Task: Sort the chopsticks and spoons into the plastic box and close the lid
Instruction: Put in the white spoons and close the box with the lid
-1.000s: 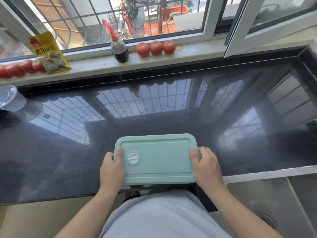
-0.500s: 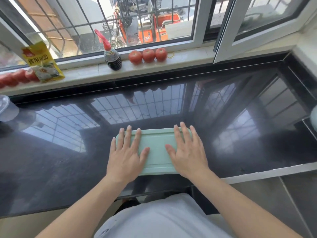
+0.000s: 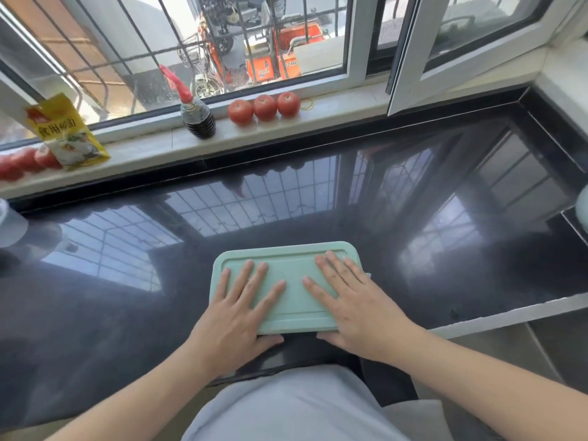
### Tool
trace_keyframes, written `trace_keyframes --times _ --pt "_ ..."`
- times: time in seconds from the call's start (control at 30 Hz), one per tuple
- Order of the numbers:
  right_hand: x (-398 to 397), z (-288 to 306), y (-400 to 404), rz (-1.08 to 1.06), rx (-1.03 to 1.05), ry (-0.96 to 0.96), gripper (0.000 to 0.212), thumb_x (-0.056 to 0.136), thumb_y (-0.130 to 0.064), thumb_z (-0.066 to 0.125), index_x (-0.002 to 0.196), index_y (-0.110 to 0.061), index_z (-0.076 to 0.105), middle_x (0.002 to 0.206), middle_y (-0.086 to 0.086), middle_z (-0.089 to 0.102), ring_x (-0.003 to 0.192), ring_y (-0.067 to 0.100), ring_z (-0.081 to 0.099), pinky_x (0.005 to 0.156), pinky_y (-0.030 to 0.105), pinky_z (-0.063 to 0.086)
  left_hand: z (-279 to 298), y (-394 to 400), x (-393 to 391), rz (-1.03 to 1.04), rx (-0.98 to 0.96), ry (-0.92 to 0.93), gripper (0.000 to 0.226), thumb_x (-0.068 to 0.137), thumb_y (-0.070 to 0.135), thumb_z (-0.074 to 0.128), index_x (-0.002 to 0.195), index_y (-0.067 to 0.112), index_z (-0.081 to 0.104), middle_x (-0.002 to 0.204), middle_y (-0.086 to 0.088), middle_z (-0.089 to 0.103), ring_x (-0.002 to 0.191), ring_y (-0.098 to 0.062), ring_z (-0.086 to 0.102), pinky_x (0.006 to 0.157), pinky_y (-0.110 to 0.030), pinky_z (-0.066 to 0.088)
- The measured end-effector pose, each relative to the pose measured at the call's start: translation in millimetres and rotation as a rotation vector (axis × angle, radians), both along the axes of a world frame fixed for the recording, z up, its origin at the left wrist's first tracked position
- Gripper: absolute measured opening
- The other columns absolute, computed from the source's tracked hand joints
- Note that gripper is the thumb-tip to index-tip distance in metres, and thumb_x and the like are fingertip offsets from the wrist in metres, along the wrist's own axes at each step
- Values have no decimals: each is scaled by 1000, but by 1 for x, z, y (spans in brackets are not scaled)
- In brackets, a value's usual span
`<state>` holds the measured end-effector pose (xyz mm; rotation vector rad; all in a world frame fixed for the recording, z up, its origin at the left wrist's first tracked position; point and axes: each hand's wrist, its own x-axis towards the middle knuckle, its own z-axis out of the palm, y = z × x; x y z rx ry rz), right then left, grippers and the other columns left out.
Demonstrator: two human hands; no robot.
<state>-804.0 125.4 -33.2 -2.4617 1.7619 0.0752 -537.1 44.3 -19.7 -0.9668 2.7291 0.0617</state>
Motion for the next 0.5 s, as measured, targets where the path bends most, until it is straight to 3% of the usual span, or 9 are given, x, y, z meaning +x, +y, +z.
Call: trace_keyframes --times 0.1,0.17,0.23,0.3,0.4,0.5 --pt "-4 -6 -2 -147 -56 -20 89 86 -56 58 159 -15 28 165 26 15 154 42 13 122 54 15 0 -34 -23 -93 -14 -24 77 92 59 44 161 28 28 165 -18 28 152 -43 25 115 -67 28" --pt "-17 -7 -9 -291 -79 -20 90 85 -54 62 158 -13 30 164 27 16 153 43 14 123 55 17 6 -64 -58 -115 -38 -49 77 93 59 38 162 32 17 167 -16 23 153 -41 22 120 -63 24" --pt "-38 -4 -20 -451 -72 13 92 85 -53 62 159 -11 27 164 29 15 153 44 12 124 56 16 13 -87 -108 -39 -73 -50 77 97 58 31 162 34 -3 171 -16 3 156 -41 2 124 -59 9" --pt "-65 1 -35 -606 -52 31 96 87 -53 62 161 -10 18 164 29 8 153 44 6 125 55 11 18 -96 -160 88 -78 17 80 101 43 37 159 33 -16 169 -16 -14 155 -40 -14 125 -56 2" --pt "-109 7 -50 -785 -15 35 95 92 -49 57 162 -10 5 165 28 -3 154 44 -4 126 53 3 31 -92 -211 98 32 130 87 98 30 43 159 34 -18 168 -13 -21 155 -38 -16 126 -54 6" --pt "-156 8 -57 -896 -9 50 90 95 -44 54 161 -9 5 164 31 -1 153 46 -3 126 53 2 44 -105 -226 37 101 87 85 99 32 44 160 34 -15 168 -10 -23 156 -37 -14 126 -52 10"
